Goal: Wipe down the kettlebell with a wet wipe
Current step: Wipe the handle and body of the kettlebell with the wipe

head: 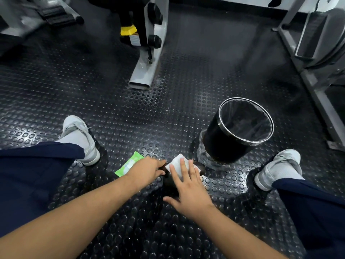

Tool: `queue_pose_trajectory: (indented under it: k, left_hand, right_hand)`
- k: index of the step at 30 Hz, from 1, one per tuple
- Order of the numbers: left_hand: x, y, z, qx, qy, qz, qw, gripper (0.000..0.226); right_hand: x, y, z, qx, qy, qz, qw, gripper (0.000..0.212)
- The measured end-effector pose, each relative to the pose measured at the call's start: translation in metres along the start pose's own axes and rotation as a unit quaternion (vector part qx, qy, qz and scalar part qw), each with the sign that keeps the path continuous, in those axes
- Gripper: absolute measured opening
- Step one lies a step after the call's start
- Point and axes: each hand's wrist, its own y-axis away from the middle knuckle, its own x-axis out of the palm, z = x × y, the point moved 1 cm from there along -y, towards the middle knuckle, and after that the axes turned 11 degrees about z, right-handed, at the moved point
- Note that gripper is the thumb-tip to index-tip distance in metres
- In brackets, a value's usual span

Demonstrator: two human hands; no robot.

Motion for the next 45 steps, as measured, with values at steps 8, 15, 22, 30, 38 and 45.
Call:
queue_pose_trajectory:
  k: [8,15,22,30,38,45]
  left_hand:
    - [-0.001,0.002,-0.002,0.009,0.006,-0.005,1.0,0.047]
    - [-0.003,0.001,-0.001,0.008,0.0,-0.003,1.0,0.045]
    - [0.002,0.0,0.001,0.007,0.0,-0.008,1.0,0.048]
    - [-0.001,0.0,-0.001,-0.009,0.005,0.01,1.0,0.029]
    - [-0.002,0.002,0.0,0.002,0.011,-0.003,1.0,0.05]
    - [-0.003,0.002,-0.001,-0.002,0.013,0.008,1.0,0.035]
  right_hand:
    - [-0.005,-0.008,0.004,0.012,-0.006,0.005,1.0,0.099]
    - [-0.006,-0.013,0.002,0.019,-0.004,0.006,1.0,0.098]
    - [-0.003,-0.008,0.005,0.011,-0.016,0.002,1.0,0.102]
    - [-0.012,-0.02,0.004,0.022,-0.009,0.017,1.0,0.098]
    - [-0.001,0.001,0.007,0.002,0.002,0.011,1.0,0.102]
    - [-0.015,-0.023,0.007,0.036,-0.001,0.033,0.999,0.103]
